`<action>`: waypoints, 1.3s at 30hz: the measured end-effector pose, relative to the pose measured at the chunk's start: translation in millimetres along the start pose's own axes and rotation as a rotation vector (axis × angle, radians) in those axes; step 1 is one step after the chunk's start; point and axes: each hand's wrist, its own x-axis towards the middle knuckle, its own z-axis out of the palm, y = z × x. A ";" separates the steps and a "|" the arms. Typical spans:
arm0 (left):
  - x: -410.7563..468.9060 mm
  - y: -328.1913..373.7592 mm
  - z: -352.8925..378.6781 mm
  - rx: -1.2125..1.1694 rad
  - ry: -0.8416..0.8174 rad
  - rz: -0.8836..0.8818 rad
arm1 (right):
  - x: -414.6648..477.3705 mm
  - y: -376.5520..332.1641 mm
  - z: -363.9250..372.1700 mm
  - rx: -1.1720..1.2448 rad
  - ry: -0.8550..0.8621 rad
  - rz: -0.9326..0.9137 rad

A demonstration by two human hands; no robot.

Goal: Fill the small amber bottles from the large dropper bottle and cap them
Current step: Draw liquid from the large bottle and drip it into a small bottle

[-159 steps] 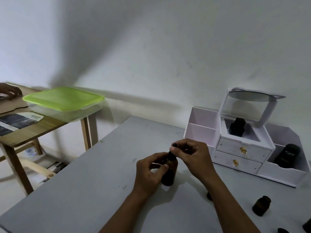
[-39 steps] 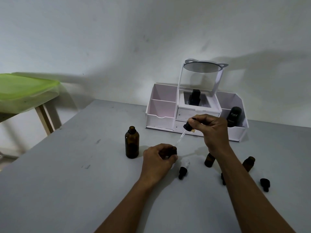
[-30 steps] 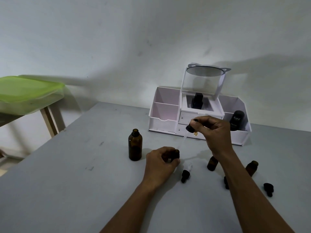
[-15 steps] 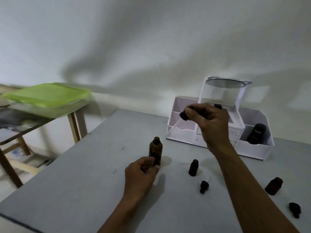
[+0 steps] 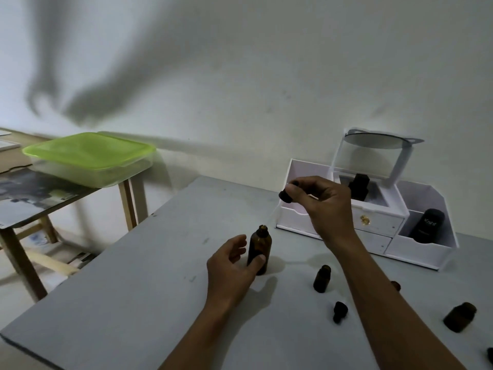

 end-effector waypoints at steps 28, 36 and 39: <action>14.7 -7.9 5.7 -0.033 -0.077 0.098 | -28.0 47.3 28.1 -0.229 -0.160 0.095; 15.8 -9.7 7.8 -0.025 -0.073 0.095 | -26.3 48.2 31.7 -0.275 -0.138 0.041; 15.8 -10.7 7.7 -0.018 -0.074 0.096 | -26.8 46.1 32.0 -0.275 -0.133 0.027</action>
